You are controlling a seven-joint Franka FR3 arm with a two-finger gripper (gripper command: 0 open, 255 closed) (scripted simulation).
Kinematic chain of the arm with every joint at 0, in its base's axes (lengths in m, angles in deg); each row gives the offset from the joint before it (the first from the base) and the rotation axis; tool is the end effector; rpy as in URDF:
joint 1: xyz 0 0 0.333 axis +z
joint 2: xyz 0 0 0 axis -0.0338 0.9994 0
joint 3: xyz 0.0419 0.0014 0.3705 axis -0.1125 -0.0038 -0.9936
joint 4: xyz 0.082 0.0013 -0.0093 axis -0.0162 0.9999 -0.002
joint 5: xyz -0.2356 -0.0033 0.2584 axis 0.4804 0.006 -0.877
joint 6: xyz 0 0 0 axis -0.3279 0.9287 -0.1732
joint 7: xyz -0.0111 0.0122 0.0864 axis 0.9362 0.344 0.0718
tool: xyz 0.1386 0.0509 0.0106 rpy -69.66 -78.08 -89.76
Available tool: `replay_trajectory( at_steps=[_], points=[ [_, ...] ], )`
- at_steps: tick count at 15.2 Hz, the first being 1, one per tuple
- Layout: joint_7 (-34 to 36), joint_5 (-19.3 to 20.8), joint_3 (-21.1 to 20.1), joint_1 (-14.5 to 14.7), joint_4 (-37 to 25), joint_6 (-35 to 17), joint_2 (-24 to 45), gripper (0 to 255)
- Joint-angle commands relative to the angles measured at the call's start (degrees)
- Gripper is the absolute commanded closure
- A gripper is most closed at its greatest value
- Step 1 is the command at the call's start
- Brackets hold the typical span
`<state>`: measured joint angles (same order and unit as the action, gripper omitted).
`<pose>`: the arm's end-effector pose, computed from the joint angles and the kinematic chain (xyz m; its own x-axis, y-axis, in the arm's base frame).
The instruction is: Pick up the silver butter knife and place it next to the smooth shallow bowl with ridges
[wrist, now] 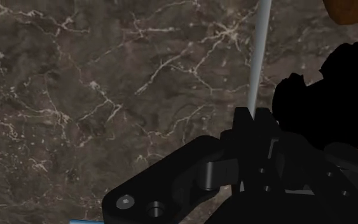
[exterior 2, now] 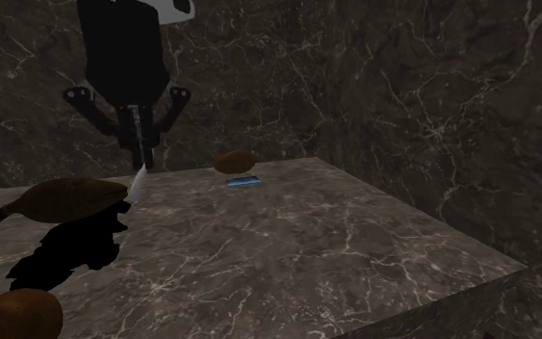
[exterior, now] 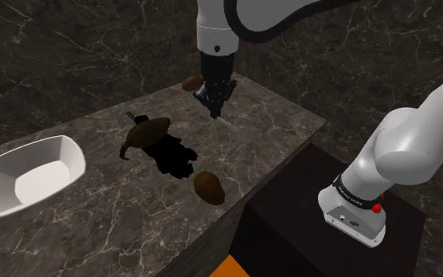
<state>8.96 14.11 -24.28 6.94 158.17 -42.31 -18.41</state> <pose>0.3576 0.2533 0.5112 0.9985 -0.0168 -0.0518 -0.0170 -0.9999 -0.0024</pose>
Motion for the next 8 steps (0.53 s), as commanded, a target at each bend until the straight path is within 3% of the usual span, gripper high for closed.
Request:
replay_trajectory(
  at_steps=[1, 8],
  points=[
    [3.36, 0.59, -1.95, 0.89, -2.83, 0.16, 2.61, 255],
    [15.02, 4.99, -7.81, 4.74, -13.51, 0.99, 13.01, 255]
  ],
)
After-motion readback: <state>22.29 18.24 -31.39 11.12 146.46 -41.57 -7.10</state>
